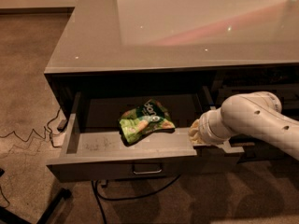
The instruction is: Open top drawer
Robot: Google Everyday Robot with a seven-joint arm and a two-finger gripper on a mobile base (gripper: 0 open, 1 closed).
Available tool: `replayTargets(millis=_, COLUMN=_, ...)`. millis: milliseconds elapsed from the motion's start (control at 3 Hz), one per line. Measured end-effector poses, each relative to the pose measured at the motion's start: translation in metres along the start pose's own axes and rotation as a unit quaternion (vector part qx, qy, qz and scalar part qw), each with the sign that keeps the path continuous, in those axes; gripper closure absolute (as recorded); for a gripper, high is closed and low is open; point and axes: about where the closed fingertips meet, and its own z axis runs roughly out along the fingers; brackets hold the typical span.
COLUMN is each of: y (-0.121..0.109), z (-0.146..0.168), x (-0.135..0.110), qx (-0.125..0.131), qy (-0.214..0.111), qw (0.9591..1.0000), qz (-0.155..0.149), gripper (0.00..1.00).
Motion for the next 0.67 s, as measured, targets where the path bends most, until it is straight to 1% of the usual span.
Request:
replayTargets(millis=333, y=0.0229, z=-0.0003, x=-0.0008, qx=-0.008, qy=0.007, qw=0.9999, qz=-0.007, gripper=1.00)
replayTargets(millis=667, y=0.0217, z=-0.0004, x=-0.0012, qx=-0.008, qy=0.007, qw=0.9999, qz=-0.007, gripper=1.00)
